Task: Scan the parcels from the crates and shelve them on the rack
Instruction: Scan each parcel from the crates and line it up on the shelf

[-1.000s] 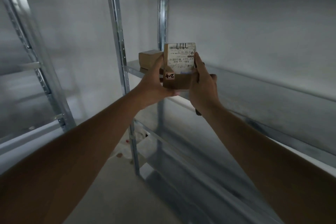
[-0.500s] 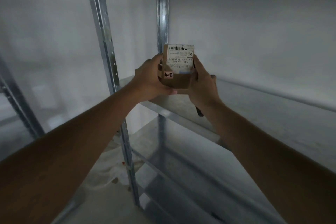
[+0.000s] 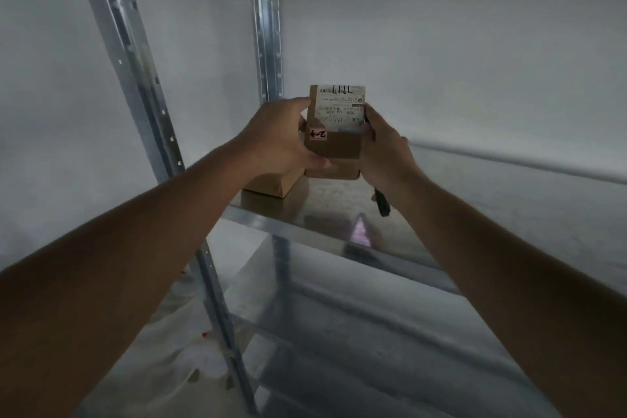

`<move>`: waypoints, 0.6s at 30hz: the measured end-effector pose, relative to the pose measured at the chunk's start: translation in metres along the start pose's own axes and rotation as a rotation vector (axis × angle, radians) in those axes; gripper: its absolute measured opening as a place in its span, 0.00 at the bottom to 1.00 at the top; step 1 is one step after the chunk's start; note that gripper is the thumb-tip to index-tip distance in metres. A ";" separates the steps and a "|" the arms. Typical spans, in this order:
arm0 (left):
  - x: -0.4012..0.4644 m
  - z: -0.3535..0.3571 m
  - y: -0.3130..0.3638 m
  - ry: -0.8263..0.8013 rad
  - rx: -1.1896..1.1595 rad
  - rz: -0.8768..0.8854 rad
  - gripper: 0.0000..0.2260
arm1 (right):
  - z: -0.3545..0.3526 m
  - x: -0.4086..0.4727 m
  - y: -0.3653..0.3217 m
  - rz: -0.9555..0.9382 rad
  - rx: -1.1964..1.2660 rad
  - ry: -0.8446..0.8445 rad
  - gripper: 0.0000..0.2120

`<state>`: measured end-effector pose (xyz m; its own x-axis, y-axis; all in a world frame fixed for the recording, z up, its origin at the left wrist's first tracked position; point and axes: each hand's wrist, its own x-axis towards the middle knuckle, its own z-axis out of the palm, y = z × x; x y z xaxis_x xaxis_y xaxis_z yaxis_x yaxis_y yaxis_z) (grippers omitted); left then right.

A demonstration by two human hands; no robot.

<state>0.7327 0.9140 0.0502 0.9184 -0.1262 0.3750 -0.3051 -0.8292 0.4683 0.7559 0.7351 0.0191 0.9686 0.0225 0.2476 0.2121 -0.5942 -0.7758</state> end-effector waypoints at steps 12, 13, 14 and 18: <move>0.031 -0.007 -0.051 -0.275 -0.117 0.128 0.42 | 0.011 -0.010 -0.025 0.252 -0.162 -0.045 0.20; 0.032 -0.006 -0.053 -0.285 -0.110 0.128 0.43 | 0.012 -0.009 -0.026 0.264 -0.185 -0.055 0.20; 0.032 -0.006 -0.054 -0.288 -0.098 0.136 0.47 | 0.012 -0.010 -0.027 0.275 -0.204 -0.060 0.20; 0.039 -0.002 -0.065 -0.297 0.016 0.157 0.64 | 0.013 -0.009 -0.033 0.293 -0.273 -0.095 0.20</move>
<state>0.7883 0.9641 0.0363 0.8946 -0.4040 0.1910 -0.4467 -0.7953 0.4097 0.7421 0.7652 0.0347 0.9933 -0.1127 -0.0254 -0.1041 -0.7778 -0.6198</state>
